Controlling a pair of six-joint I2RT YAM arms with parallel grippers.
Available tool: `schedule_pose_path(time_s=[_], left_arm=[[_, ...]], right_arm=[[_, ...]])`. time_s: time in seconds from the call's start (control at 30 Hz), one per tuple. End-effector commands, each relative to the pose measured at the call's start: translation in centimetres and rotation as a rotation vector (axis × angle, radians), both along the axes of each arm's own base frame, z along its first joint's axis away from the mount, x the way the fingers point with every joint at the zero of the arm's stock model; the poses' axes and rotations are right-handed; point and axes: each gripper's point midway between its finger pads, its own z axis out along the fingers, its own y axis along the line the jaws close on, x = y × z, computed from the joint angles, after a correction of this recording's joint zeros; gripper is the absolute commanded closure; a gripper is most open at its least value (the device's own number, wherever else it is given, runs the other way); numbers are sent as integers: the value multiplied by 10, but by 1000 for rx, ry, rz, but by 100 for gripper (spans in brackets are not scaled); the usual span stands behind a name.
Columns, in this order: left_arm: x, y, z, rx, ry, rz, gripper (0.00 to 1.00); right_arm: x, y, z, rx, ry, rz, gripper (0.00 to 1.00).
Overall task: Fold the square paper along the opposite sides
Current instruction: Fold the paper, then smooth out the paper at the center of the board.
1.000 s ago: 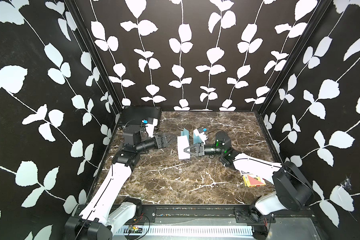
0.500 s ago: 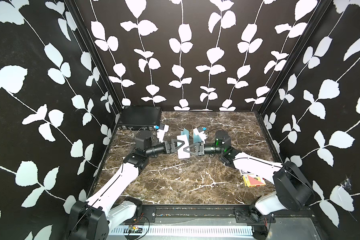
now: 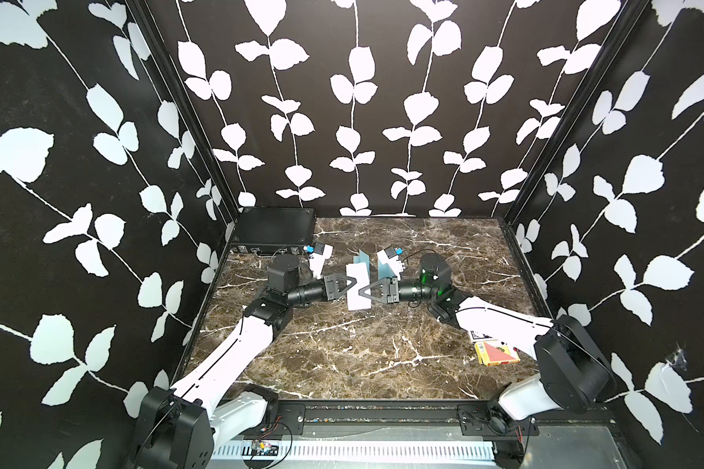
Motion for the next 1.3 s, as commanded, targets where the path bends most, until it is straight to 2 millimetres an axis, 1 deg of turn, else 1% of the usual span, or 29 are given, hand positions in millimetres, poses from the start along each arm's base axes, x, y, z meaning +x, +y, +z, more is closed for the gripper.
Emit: schedule_pose_path(time_s=[0.0, 0.07, 0.1, 0.17, 0.2, 0.23, 0.3, 0.37, 0.4, 0.47, 0.5, 0.53, 0.63, 0.73, 0.83, 0.87, 0.97, 1.0, 1.03, 1.13, 1.2, 1.23, 1.27], left_arm=[[0, -2, 14, -4, -33, -14, 100], [1, -2, 15, 2, -33, -16, 100], [1, -2, 14, 7, -30, -17, 100], [0, -1, 11, 24, -24, -18, 100], [-1, -1, 8, 38, -17, -22, 100], [-2, -1, 6, 51, -9, -31, 100], [-5, -2, 0, 75, 11, -57, 100], [-5, -2, -15, 119, 57, -79, 100], [-4, -5, -23, 133, 86, -93, 100], [1, -10, -47, 180, 165, -119, 100], [3, -11, -61, 232, 199, -122, 100], [3, -12, -77, 287, 224, -125, 100], [3, -20, -114, 389, 268, -131, 100], [7, -33, -142, 420, 303, -146, 100], [5, -43, -165, 448, 318, -180, 100], [5, -44, -172, 455, 321, -180, 100], [2, -43, -191, 472, 340, -186, 100], [1, -41, -197, 484, 345, -185, 100], [1, -39, -202, 499, 348, -180, 100], [-1, -35, -214, 532, 363, -185, 100], [-2, -33, -218, 547, 368, -189, 100], [-4, -32, -220, 551, 373, -192, 100], [-2, -27, -225, 582, 369, -169, 100]], right_arm=[[2, 5, 24, 47, -75, 9, 88], [2, 5, 25, 50, -77, 10, 84], [2, 5, 25, 48, -81, 10, 78], [2, 0, 22, 28, -86, 3, 57], [3, -5, 21, 13, -96, -9, 48], [4, -13, 17, -8, -108, -27, 43], [10, -32, 9, -62, -158, -83, 39], [18, -53, -3, -144, -272, -186, 38], [20, -62, -10, -179, -360, -235, 39], [21, -74, -21, -204, -539, -306, 42], [19, -77, -25, -199, -638, -328, 44], [14, -79, -34, -216, -726, -335, 45], [4, -76, -60, -309, -913, -286, 50], [6, -72, -85, -366, -976, -251, 57], [8, -67, -109, -408, -1006, -230, 60], [8, -64, -116, -424, -1007, -220, 61], [9, -54, -135, -454, -1015, -186, 63], [8, -52, -144, -469, -1004, -171, 64], [10, -47, -145, -455, -1013, -177, 64], [11, -40, -161, -465, -997, -151, 65], [11, -35, -165, -466, -999, -142, 66], [11, -33, -175, -479, -986, -128, 66], [11, -31, -179, -482, -981, -122, 66]])
